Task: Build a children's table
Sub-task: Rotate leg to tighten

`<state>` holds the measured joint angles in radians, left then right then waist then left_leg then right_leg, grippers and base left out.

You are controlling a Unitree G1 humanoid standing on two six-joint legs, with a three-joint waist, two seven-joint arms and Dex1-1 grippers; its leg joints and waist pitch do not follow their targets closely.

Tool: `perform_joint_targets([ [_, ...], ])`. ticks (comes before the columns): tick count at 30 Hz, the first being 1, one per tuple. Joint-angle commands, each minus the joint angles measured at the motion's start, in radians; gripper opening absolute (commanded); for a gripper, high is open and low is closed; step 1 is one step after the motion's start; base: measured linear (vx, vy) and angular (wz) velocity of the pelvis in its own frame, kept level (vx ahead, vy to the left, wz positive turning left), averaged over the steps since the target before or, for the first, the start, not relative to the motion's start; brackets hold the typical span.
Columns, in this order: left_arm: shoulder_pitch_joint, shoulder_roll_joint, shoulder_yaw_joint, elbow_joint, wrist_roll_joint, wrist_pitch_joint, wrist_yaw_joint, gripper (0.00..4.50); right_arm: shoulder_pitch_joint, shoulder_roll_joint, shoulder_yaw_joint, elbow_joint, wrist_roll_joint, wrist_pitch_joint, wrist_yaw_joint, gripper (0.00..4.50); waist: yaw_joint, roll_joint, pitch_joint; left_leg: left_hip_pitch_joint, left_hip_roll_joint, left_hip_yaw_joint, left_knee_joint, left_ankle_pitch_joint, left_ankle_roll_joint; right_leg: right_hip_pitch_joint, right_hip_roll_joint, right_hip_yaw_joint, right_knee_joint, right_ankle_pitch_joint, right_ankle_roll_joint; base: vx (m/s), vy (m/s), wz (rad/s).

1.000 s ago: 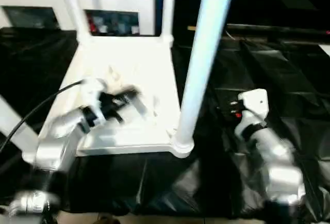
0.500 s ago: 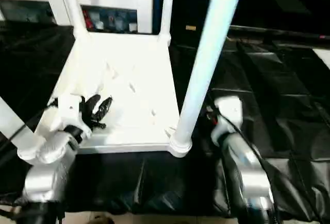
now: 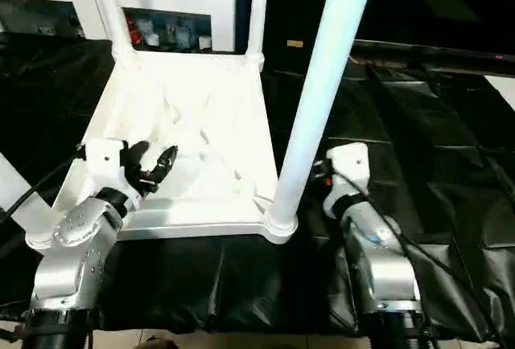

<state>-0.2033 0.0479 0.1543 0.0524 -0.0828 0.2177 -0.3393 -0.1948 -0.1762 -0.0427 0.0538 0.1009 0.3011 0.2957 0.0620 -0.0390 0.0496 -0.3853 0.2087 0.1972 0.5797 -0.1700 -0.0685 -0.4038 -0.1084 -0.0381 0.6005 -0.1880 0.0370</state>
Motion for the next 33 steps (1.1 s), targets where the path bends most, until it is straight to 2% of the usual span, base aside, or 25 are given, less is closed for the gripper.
perform_joint_targets([
  [1, 0.001, -0.001, -0.01, -0.027, 0.008, 0.001, 0.018, 3.46, 0.001, 0.002, -0.001, 0.003, -0.009, 0.009, 0.0, 4.5, 0.003, -0.002, -0.062, 0.018, 0.014, -0.007, -0.067, -0.233, 0.006, 0.039, -0.009, 0.021, -0.066, -0.126, -0.143, 0.0, 0.0, 0.0],
  [2, 0.004, -0.001, -0.01, -0.034, 0.002, 0.004, 0.023, 3.46, -0.003, 0.004, 0.001, 0.006, -0.011, 0.009, -0.006, 4.5, 0.005, 0.002, -0.062, 0.018, 0.015, -0.007, -0.067, -0.228, 0.006, 0.038, -0.01, 0.022, -0.064, -0.124, -0.143, 0.0, 0.0, 0.0],
  [7, 0.01, 0.01, -0.023, -0.04, 0.009, 0.005, 0.033, 3.46, -0.005, 0.002, 0.008, 0.011, -0.013, 0.011, -0.012, 4.5, 0.006, 0.002, -0.064, 0.017, 0.013, -0.007, -0.065, -0.204, 0.008, 0.039, -0.009, 0.021, -0.06, -0.094, -0.142, 0.0, 0.0, 0.0],
  [8, 0.01, 0.011, -0.024, -0.039, 0.01, 0.005, 0.037, 3.46, -0.005, -0.002, 0.012, 0.011, -0.017, 0.01, -0.013, 4.5, 0.005, 0.005, -0.063, 0.019, 0.015, -0.011, -0.066, -0.202, -0.003, 0.038, -0.003, 0.018, -0.057, -0.084, -0.144, 0.0, 0.0, 0.0],
  [9, 0.011, 0.012, -0.024, -0.039, 0.011, 0.006, 0.04, 3.46, -0.005, -0.005, 0.015, 0.01, -0.02, 0.01, -0.014, 4.5, 0.002, 0.007, -0.064, 0.022, 0.018, -0.015, -0.067, -0.204, -0.029, 0.039, 0.008, 0.012, -0.053, -0.055, -0.149, 0.0, 0.0, 0.0],
  [10, 0.011, 0.015, -0.026, -0.037, 0.015, 0.008, 0.044, 3.46, -0.005, -0.004, 0.014, 0.012, -0.018, 0.01, -0.017, 4.5, -0.001, 0.01, -0.064, 0.024, 0.021, -0.02, -0.07, -0.208, -0.045, 0.04, 0.014, 0.008, -0.05, -0.039, -0.155, 0.0, 0.0, 0.0],
  [11, 0.014, 0.02, -0.025, -0.032, 0.018, 0.023, 0.055, 3.46, -0.005, -0.002, 0.013, 0.013, -0.018, 0.009, -0.022, 4.5, -0.007, 0.014, -0.063, 0.027, 0.028, -0.028, -0.075, -0.226, -0.064, 0.041, 0.026, -0.001, -0.048, -0.006, -0.177, 0.0, 0.0, 0.0],
  [13, 0.016, 0.026, -0.028, -0.031, 0.019, 0.031, 0.055, 3.46, -0.004, 0.003, 0.011, 0.01, -0.012, 0.008, -0.022, 4.5, -0.01, 0.015, -0.063, 0.024, 0.021, -0.023, -0.07, -0.248, -0.047, 0.043, 0.028, -0.003, -0.053, -0.001, -0.214, 0.0, 0.0, 0.0],
  [14, 0.017, 0.03, -0.031, -0.032, 0.018, 0.031, 0.051, 3.46, -0.004, 0.005, 0.009, 0.01, -0.011, 0.007, -0.022, 4.5, -0.01, 0.011, -0.062, 0.02, 0.016, -0.019, -0.067, -0.251, -0.039, 0.043, 0.024, 0.0, -0.056, -0.018, -0.213, 0.0, 0.0, 0.0],
  [15, 0.018, 0.033, -0.033, -0.033, 0.017, 0.03, 0.049, 3.46, -0.005, 0.007, 0.009, 0.011, -0.011, 0.007, -0.022, 4.5, -0.004, 0.007, -0.062, 0.015, 0.009, -0.014, -0.064, -0.259, -0.033, 0.045, 0.01, 0.007, -0.061, -0.08, -0.19, 0.0, 0.0, 0.0],
  [17, 0.019, 0.039, -0.038, -0.035, 0.015, 0.031, 0.045, 3.46, -0.007, 0.01, 0.006, 0.013, -0.009, 0.01, -0.024, 4.5, 0.004, 0.003, -0.06, 0.012, 0.008, -0.012, -0.065, -0.271, -0.023, 0.043, -0.011, 0.021, -0.072, -0.185, -0.143, 0.0, 0.0, 0.0],
  [18, 0.019, 0.041, -0.041, -0.038, 0.013, 0.034, 0.044, 3.46, -0.01, 0.011, 0.007, 0.015, -0.01, 0.013, -0.026, 4.5, 0.007, 0.003, -0.06, 0.015, 0.011, -0.013, -0.066, -0.271, -0.02, 0.039, -0.012, 0.023, -0.075, -0.223, -0.128, 0.0, 0.0, 0.0],
  [20, 0.019, 0.046, -0.048, -0.042, 0.011, 0.036, 0.041, 3.46, -0.014, 0.011, 0.008, 0.016, -0.01, 0.017, -0.028, 4.5, 0.006, 0.005, -0.06, 0.015, 0.014, -0.016, -0.069, -0.259, -0.025, 0.038, -0.008, 0.022, -0.073, -0.217, -0.122, 0.0, 0.0, 0.0],
  [24, 0.021, 0.051, -0.06, -0.043, 0.01, 0.039, 0.037, 3.46, -0.019, 0.009, 0.007, 0.022, -0.007, 0.021, -0.031, 4.5, 0.005, 0.007, -0.059, 0.02, 0.014, -0.017, -0.07, -0.283, -0.035, 0.033, -0.002, 0.022, -0.072, -0.208, -0.129, 0.0, 0.0, 0.0],
  [25, 0.021, 0.052, -0.061, -0.043, 0.011, 0.043, 0.037, 3.46, -0.019, 0.009, 0.006, 0.021, -0.006, 0.021, -0.031, 4.5, 0.004, 0.005, -0.059, 0.019, 0.013, -0.017, -0.071, -0.284, -0.034, 0.033, -0.002, 0.023, -0.071, -0.208, -0.129, 0.0, 0.0, 0.0],
  [33, 0.024, 0.063, -0.074, -0.045, -0.002, 0.046, 0.033, 3.46, -0.017, 0.008, 0.004, 0.014, 0.001, 0.026, -0.03, 4.5, 0.006, 0.01, -0.06, 0.019, 0.012, -0.018, -0.071, -0.29, -0.039, 0.033, -0.004, 0.022, -0.071, -0.207, -0.129, 0.0, 0.0, 0.0],
])
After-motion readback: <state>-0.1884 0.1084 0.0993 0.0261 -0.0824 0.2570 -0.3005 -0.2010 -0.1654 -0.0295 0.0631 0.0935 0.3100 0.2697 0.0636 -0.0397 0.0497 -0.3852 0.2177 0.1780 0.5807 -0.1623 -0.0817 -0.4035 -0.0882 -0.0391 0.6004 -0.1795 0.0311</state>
